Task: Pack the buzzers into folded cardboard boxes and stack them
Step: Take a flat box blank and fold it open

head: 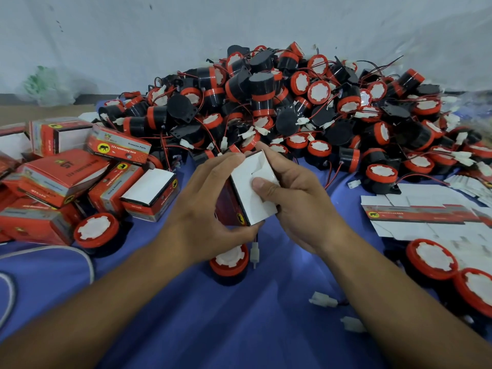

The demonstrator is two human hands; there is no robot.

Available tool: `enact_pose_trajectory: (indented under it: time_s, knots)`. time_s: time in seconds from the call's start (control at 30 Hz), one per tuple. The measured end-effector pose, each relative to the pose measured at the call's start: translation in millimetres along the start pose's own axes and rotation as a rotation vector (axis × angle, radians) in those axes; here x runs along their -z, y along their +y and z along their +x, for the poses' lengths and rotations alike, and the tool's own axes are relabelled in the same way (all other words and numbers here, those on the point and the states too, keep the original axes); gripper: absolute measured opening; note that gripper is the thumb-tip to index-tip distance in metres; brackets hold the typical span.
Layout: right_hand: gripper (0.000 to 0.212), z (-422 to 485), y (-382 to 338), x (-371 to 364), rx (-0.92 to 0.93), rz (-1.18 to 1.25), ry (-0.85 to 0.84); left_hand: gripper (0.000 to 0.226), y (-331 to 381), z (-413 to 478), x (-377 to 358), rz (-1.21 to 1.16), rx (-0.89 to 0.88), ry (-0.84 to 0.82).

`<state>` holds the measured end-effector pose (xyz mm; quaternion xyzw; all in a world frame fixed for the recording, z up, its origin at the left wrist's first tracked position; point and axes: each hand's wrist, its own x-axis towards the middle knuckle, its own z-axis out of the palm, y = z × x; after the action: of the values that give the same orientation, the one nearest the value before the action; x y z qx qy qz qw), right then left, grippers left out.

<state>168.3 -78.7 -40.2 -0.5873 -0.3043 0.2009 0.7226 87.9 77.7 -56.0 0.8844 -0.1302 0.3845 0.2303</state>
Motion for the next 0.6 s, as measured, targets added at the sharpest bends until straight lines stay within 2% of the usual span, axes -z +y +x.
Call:
enact_pose_trajectory:
  time_s: [0.13,0.3,0.43,0.6]
  knots:
    - [0.062,-1.2,-1.2,0.5,-0.012,-0.013,0.000,0.082,-4.0,-1.7,-2.7,-0.008,-0.041,0.036]
    - [0.058,-2.5,-1.1,-2.5,0.026,-0.229,-0.027,0.082,-5.4,-2.0,-4.0,0.021,-0.005,0.068]
    - [0.048,-2.6,-5.8,-0.5,-0.049,-0.030,0.017,0.080,-3.1,-0.7,-4.3,0.042,-0.021,0.056]
    - [0.051,-4.3,-3.0,-8.3,0.078,-0.270,0.097,0.081,-2.8,-1.1,-3.5,0.038,-0.034,0.017]
